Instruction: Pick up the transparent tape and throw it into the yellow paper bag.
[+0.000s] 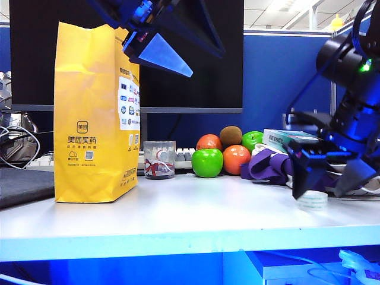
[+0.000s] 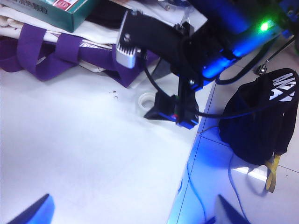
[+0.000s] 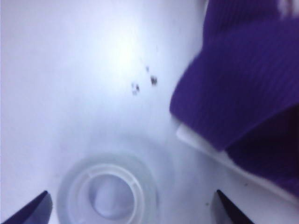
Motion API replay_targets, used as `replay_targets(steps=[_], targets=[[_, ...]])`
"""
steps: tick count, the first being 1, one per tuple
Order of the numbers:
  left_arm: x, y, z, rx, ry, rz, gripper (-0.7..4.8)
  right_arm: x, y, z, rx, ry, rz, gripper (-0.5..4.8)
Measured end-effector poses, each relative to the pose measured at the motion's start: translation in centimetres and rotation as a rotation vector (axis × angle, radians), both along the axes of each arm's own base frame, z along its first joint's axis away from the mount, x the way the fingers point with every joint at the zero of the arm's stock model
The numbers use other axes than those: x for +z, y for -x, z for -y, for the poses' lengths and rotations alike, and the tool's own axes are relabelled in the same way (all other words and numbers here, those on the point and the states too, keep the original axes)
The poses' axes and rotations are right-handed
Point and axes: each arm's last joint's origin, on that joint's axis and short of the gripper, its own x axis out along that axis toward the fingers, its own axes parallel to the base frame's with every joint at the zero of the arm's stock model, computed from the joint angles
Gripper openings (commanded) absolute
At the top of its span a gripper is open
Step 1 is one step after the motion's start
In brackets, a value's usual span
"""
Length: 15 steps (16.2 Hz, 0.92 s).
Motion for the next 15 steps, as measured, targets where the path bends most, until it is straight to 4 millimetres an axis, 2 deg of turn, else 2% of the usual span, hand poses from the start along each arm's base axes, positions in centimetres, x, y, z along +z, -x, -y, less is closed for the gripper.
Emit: replay_targets(steps=[6, 15], targets=[[-0.03, 0.02, -0.01, 0.000, -0.003, -0.003, 4.79, -1.26, -1.00, -0.37, 0.015, -0.011, -0.001, 4.79], [-0.26, 0.15, -0.12, 0.003, -0.021, -0.029, 4.79, -1.14, -0.79, -0.39, 0.033, -0.023, -0.046, 4.79]])
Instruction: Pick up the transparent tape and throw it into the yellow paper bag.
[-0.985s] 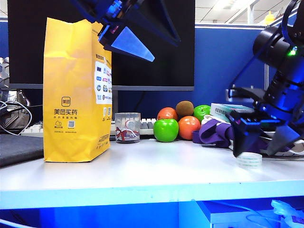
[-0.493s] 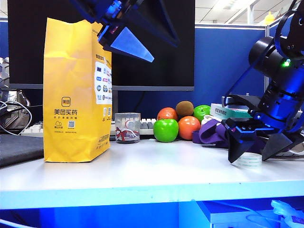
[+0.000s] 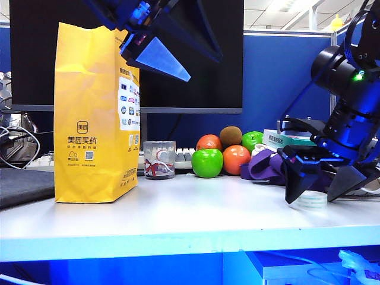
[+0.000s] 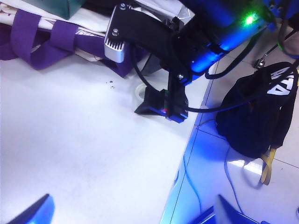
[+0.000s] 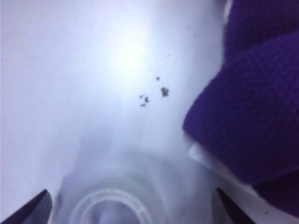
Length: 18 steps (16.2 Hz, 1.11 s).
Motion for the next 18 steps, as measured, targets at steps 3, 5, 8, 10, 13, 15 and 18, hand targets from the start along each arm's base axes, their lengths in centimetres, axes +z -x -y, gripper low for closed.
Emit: replay_targets(steps=[3, 5, 8, 10, 13, 15, 18], targets=[[0.00, -0.01, -0.01, 0.000, 0.000, 0.000, 4.79, 0.23, 0.39, 0.02, 0.000, -0.019, -0.032, 4.79], [-0.01, 0.00, -0.01, 0.000, 0.000, -0.001, 4.79, 0.38, 0.66, 0.06, -0.004, -0.024, -0.047, 4.79], [-0.05, 0.02, -0.04, 0.000, -0.005, -0.006, 4.79, 0.33, 0.75, 0.04, -0.017, 0.004, -0.052, 4.79], [-0.13, 0.07, -0.07, 0.000, -0.010, -0.013, 4.79, 0.34, 0.74, 0.05, -0.020, 0.008, -0.049, 3.59], [-0.18, 0.10, -0.09, 0.000, -0.015, -0.018, 4.79, 0.31, 0.66, 0.32, -0.040, 0.030, -0.043, 1.77], [-0.19, 0.10, -0.10, 0.000, -0.015, -0.019, 4.79, 0.35, 0.68, 0.31, -0.037, 0.040, -0.038, 1.71], [-0.21, 0.11, -0.11, 0.000, -0.017, -0.020, 4.79, 0.38, 0.63, 0.28, -0.031, 0.036, -0.033, 1.71]])
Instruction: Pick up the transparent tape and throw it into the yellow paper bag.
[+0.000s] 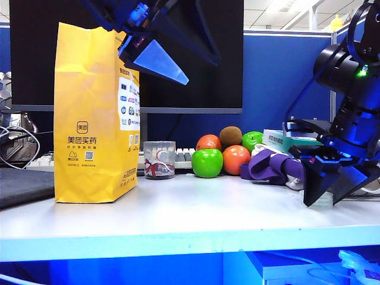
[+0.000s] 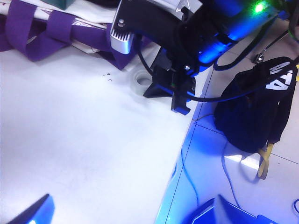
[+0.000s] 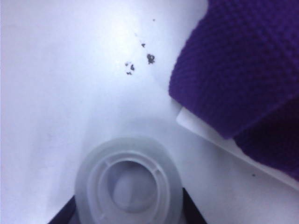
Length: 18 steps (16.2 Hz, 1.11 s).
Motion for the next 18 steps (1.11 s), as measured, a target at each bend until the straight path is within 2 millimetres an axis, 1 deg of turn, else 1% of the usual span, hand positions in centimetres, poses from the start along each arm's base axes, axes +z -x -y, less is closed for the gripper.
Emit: replay_targets(steps=[3, 5, 6, 8, 11, 12, 14, 15, 17, 18], targets=[[0.2, 0.1, 0.0, 0.000, -0.011, -0.012, 4.79, 0.8, -0.7, -0.3, 0.026, -0.022, -0.038, 1.71], [1.7, 0.0, -0.1, 0.032, -0.034, 0.006, 4.79, 2.1, -1.1, -0.6, 0.062, -0.030, -0.068, 1.71], [3.2, -0.2, -0.1, 0.067, -0.046, 0.055, 4.79, 3.9, -2.0, -0.9, 0.084, -0.053, -0.027, 1.72], [7.3, -0.4, -0.5, 0.163, -0.083, 0.179, 4.79, 8.3, -3.6, -1.3, 0.123, -0.128, 0.076, 1.81], [12.4, 0.2, -1.8, 0.329, -0.155, 0.305, 4.79, 13.5, -4.3, -2.2, 0.210, -0.249, 0.139, 1.82], [14.2, 0.6, -2.5, 0.403, -0.199, 0.360, 4.79, 15.6, -4.3, -2.6, 0.270, -0.321, 0.175, 1.82], [16.2, 1.3, -3.9, 0.520, -0.311, 0.429, 4.79, 19.4, -3.6, -3.3, 0.394, -0.476, 0.234, 1.84], [16.8, 1.5, -4.8, 0.549, -0.343, 0.436, 4.79, 21.0, -3.5, -3.4, 0.436, -0.548, 0.252, 1.84], [17.4, 1.5, -7.4, 0.591, -0.386, 0.388, 4.79, 24.2, -3.0, -3.9, 0.522, -0.648, 0.299, 1.85], [17.4, 1.4, -9.2, 0.624, -0.407, 0.345, 4.79, 25.3, -2.6, -4.6, 0.552, -0.663, 0.317, 1.84]])
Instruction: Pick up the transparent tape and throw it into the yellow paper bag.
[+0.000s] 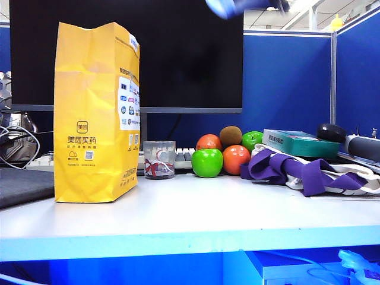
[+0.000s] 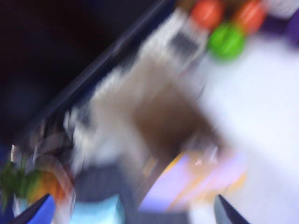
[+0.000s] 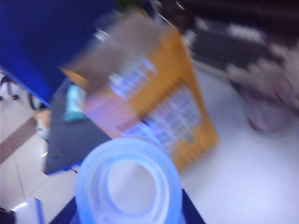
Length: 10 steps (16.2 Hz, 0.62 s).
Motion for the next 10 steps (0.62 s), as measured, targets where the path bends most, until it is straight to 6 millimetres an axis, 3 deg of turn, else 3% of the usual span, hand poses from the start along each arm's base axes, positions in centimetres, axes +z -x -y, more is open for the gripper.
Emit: replay_targets(steps=[2, 5, 7, 10], targets=[[-0.1, -0.2, -3.3, 0.036, 0.058, -0.083, 4.79, 2.0, 1.1, -1.8, 0.062, -0.028, 0.053, 1.84], [0.6, 0.3, -7.9, 0.027, 0.301, -0.135, 4.79, 4.0, 1.6, -4.8, 0.138, -0.084, 0.131, 1.85], [0.9, 0.6, -9.0, 0.037, 0.362, -0.136, 4.79, 4.1, -0.1, -6.3, 0.149, -0.115, 0.122, 2.03], [0.9, 0.7, -8.9, -0.013, 0.402, -0.149, 4.79, 2.3, -3.6, -9.6, 0.210, -0.154, 0.025, 2.03]])
